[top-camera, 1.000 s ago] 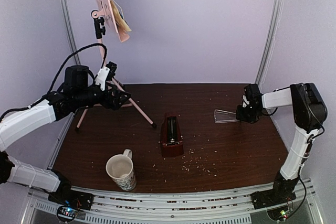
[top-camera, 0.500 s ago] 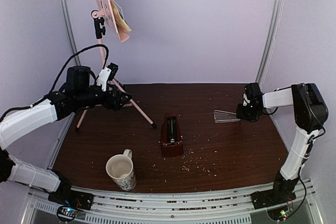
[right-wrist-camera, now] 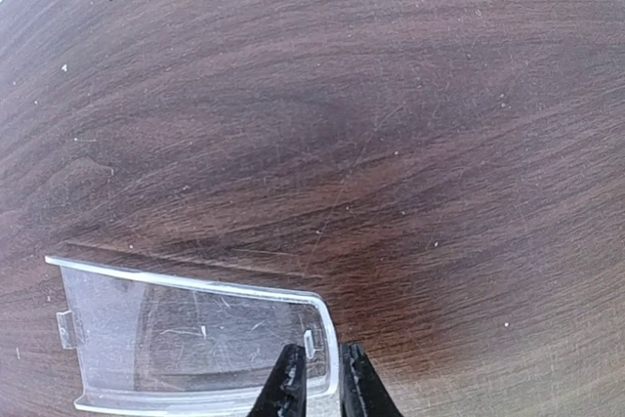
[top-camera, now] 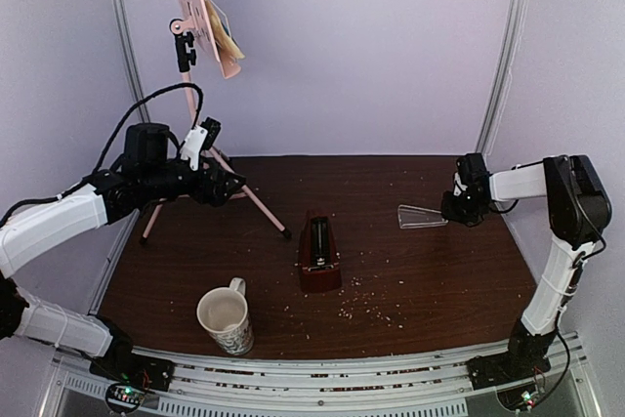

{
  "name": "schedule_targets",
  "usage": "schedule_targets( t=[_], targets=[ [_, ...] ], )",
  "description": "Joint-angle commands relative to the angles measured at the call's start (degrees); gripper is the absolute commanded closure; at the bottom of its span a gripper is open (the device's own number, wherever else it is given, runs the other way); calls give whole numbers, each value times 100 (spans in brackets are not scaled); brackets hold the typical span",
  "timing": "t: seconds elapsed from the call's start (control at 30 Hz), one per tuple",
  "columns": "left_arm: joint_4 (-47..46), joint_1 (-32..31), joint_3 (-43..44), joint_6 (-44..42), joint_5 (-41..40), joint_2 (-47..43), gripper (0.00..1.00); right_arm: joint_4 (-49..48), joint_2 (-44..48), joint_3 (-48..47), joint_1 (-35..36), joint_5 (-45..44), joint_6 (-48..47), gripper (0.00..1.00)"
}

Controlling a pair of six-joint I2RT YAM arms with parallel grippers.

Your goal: Pack up the instrument practice props

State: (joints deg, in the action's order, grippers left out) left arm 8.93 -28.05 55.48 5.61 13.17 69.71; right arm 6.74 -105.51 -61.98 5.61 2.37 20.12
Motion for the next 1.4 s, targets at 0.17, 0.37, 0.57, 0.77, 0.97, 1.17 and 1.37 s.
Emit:
schedule_targets(
  t=[0.17, 0.37, 0.57, 0.77, 0.97, 1.17, 1.37],
  targets=[
    [-286, 40, -44, -69, 107, 74, 8, 50, -142, -18, -46, -35, 37, 91],
    [-286, 39, -38, -76, 107, 85, 8, 90, -232, -45, -49, -17, 11, 93],
    [-278, 38, -39, -73, 99, 76, 7, 128, -281, -59, -50, -59, 1, 94],
    [-278, 40, -38, -70, 94, 73, 7, 182, -201, -32, -46, -196, -47, 93],
    [-278, 38, -38, -72, 92, 67, 7, 227, -110, -5, -49, -202, -95, 90],
    [-278, 39, -38, -74, 92, 62, 7, 233, -31, 74, -49, -223, -118, 89],
    [-278, 38, -42, -71, 92, 59, 8, 188, -147, 39, -51, -155, -163, 90]
  ],
)
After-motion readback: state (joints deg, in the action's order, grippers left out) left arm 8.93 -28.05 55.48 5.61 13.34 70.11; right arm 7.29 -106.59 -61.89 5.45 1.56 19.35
